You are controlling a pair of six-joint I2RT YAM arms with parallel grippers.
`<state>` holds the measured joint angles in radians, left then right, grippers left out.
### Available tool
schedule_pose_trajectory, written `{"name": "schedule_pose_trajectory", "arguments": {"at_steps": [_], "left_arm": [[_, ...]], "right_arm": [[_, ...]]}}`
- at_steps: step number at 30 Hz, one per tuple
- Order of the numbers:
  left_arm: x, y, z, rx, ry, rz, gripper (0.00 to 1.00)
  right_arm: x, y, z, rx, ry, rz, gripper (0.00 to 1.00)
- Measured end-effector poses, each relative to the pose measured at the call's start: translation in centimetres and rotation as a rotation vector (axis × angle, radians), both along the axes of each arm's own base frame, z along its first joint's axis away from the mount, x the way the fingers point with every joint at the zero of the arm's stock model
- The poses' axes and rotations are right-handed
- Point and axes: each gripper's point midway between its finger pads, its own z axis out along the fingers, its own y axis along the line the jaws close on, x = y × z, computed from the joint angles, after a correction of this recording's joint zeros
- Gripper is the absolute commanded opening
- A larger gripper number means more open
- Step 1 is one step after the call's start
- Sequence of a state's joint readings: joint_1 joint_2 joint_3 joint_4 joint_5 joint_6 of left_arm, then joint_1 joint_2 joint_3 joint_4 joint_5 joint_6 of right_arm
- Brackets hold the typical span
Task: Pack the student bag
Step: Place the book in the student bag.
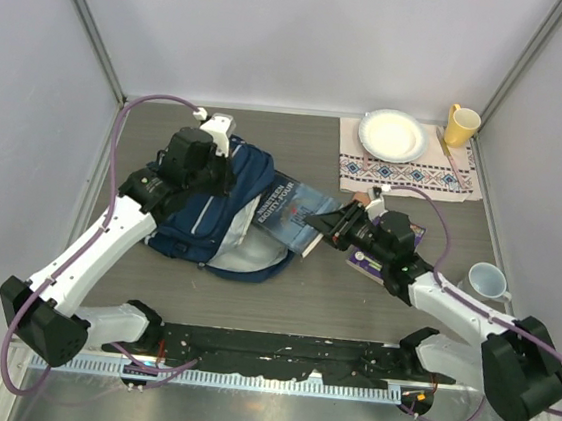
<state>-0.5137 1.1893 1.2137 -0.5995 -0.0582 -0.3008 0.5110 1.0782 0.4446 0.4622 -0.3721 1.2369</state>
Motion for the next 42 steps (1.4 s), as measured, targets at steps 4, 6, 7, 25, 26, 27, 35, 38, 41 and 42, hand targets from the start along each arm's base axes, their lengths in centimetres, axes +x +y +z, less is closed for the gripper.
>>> {"name": "schedule_pose_trajectory", "arguments": {"at_steps": [4,6,7,25,26,27,35,38,41,42], "left_arm": [[-0.1,-0.7,0.2,-0.031,0.003,-0.025,0.0],[-0.2,-1.0,0.4,-0.045,0.004,-0.041,0.0],[-0.3,-1.1,0.4,-0.051,0.005,-0.049,0.0],[-1.1,-2.9,1.0,-0.127,0.026,-0.133,0.0],[-1.1,-3.0,1.0,-0.13,0.025,-0.134,0.0],[-1.1,-3.0,1.0,-0.131,0.026,-0.135,0.0],[-1.0,-3.0,1.2,-0.147,0.023,-0.138,0.0],[-0.9,-3.1,1.1,-0.157,0.022,-0.141,0.0],[-0.9,-3.1,0.9,-0.164,0.02,-0.144,0.0],[-1.0,-3.1,0.8,-0.167,0.022,-0.145,0.0]], "right_arm": [[-0.2,1.7,-0.9,0.008,0.016,0.046,0.01],[0.0,2.8,-1.6,0.007,0.033,0.067,0.01],[0.1,3.4,-2.0,0.006,0.04,0.079,0.01],[6.2,13.6,-7.1,0.022,-0.01,0.071,0.04],[6.5,14.2,-7.7,0.017,-0.01,0.064,0.04],[6.7,14.8,-8.0,0.016,-0.013,0.059,0.04],[8.1,18.3,-7.8,-0.008,-0.058,-0.015,0.34],[8.7,18.1,-8.4,-0.048,-0.044,-0.038,0.53],[8.9,17.3,-9.9,-0.131,-0.018,-0.052,0.68],[8.8,17.0,-10.3,-0.159,-0.011,-0.051,0.75]]}}
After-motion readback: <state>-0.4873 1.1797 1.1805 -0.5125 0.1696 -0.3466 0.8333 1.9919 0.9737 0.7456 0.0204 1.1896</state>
